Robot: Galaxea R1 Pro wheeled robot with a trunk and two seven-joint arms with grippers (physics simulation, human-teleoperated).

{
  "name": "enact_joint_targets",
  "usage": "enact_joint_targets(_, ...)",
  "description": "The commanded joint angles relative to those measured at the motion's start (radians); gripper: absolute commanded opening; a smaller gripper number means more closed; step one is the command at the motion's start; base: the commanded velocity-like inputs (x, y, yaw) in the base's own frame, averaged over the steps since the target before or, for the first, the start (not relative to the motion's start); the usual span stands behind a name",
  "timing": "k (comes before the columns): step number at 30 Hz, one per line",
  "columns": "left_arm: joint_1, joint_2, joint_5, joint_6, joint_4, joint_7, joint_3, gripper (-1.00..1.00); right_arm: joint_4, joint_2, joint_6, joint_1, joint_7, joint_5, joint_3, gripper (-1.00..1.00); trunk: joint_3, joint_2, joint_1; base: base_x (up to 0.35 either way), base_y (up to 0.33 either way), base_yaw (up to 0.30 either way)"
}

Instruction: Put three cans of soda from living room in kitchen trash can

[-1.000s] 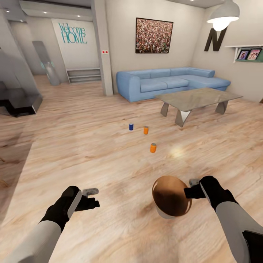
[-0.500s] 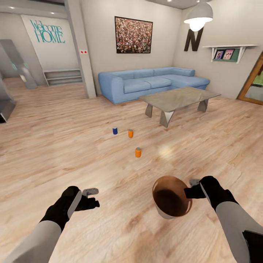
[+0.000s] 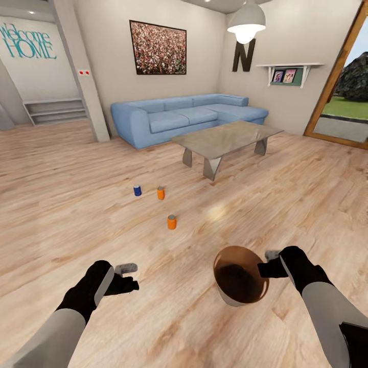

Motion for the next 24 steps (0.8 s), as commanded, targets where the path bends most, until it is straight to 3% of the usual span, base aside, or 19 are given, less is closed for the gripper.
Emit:
enact_joint_targets(1,0.0,0.0,0.0,0.0,0.0,0.0,0.0,1.0,0.0,0.0,0.004,0.0,0.006,-0.017,-0.002,-1.0,0.0,0.0,0.0,0.297,-0.131,-0.187)
enact_joint_targets(11,0.0,0.002,-0.002,0.001,0.0,0.0,-0.003,1.0,0.0,0.001,0.003,0.0,0.005,-0.018,-0.002,-1.0,0.0,0.0,0.0,0.301,-0.029,-0.159)
enact_joint_targets(24,0.0,0.002,-0.004,0.001,0.0,0.0,-0.002,1.0,0.0,-0.001,0.003,0.0,0.005,-0.017,-0.005,-1.0,0.0,0.0,0.0,0.236,0.23,-0.055)
